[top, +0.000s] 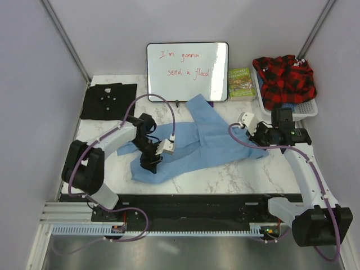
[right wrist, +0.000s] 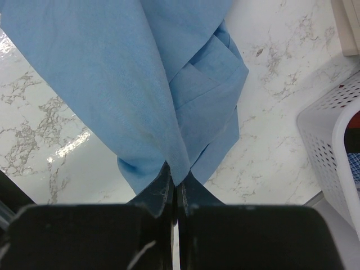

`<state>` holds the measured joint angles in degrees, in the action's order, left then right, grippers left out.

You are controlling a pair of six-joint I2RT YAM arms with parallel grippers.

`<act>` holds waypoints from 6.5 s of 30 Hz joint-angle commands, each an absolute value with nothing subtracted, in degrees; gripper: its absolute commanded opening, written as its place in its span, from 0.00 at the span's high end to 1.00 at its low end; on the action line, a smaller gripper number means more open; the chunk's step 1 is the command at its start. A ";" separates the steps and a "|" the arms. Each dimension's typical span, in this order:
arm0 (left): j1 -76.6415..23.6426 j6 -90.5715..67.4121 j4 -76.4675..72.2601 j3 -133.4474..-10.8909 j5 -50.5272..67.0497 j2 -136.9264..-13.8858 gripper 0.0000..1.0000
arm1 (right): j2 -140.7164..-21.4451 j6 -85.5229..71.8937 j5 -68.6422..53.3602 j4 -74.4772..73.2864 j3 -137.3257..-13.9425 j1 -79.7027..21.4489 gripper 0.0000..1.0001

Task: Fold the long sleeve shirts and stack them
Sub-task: Flatten the shirt out

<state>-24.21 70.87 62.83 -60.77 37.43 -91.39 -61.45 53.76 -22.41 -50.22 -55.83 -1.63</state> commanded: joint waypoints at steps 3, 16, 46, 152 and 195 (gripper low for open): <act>-22.51 71.29 68.37 -57.66 35.69 -83.43 0.69 | -57.49 52.39 -23.91 -50.62 -58.53 -1.05 1.00; -6.86 54.86 65.92 -104.13 30.68 -95.70 0.98 | -81.43 39.12 -25.57 -39.89 -90.26 -0.44 1.00; -12.92 55.74 65.86 -60.37 32.70 -64.89 0.05 | -66.59 69.07 -24.06 -75.34 -72.32 2.55 0.02; -20.30 31.73 36.92 -103.18 18.70 -118.41 0.97 | -108.20 26.63 -35.06 -37.63 -92.90 -5.89 0.25; -21.89 77.96 24.52 -87.71 52.03 -90.44 0.98 | -103.01 40.60 -54.75 -28.64 -100.02 -19.16 0.03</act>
<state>-22.22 70.41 26.63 -88.29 47.09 -93.95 -103.90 34.54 -51.20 -26.65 -95.44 -16.64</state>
